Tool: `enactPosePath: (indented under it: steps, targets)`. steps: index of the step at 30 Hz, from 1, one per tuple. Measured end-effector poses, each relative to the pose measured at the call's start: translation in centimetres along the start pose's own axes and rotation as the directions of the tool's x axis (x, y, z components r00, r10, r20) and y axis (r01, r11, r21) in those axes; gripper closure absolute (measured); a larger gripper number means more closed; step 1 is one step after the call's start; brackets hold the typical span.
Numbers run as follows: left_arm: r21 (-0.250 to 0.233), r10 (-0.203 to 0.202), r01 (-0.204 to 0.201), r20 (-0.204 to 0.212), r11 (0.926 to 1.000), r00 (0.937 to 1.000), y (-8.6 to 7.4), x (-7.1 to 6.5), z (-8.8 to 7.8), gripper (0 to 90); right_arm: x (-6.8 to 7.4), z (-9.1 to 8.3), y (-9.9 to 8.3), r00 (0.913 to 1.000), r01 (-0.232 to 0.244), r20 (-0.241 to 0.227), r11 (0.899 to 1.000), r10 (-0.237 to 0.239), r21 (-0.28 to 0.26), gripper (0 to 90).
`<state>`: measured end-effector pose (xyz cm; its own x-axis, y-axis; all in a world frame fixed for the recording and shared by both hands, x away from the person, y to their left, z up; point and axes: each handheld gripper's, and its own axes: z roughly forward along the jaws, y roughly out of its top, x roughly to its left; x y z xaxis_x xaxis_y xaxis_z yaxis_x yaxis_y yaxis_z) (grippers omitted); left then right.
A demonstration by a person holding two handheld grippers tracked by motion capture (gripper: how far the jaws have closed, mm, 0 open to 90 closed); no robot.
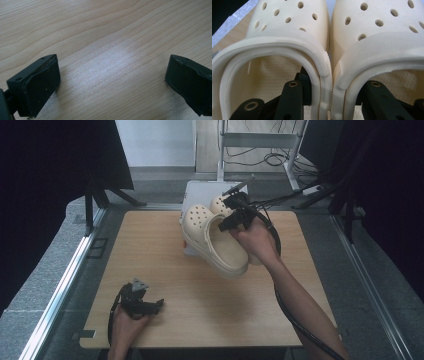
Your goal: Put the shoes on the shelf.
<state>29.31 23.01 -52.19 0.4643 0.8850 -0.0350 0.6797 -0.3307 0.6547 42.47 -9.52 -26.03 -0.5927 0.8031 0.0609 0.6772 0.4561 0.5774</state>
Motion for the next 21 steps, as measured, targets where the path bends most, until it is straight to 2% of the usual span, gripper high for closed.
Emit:
enactPosePath:
  steps: [6,10,16,21]
  targets:
    - [0.000,0.003,-0.003,-0.002,1.0000,1.0000,0.0,0.0,0.0,0.0,-1.0,1.4,2.1,0.9974,-0.060,0.039,0.998,0.060,0.002,64.4]
    - [-0.001,0.002,-0.002,-0.002,1.0000,1.0000,0.0,0.0,0.0,0.0,-1.7,2.2,3.4,0.9924,-0.103,0.068,0.995,0.103,0.002,64.4]
    - [-0.001,-0.001,0.001,-0.002,1.0000,1.0000,0.0,0.0,0.0,0.0,-2.7,3.1,5.3,0.9789,-0.173,0.108,0.985,0.173,-0.016,64.4]
    - [0.001,0.000,0.000,0.001,1.0000,1.0000,0.0,0.0,0.0,0.0,-3.7,4.1,6.6,0.9667,-0.225,0.119,0.974,0.227,-0.032,64.4]
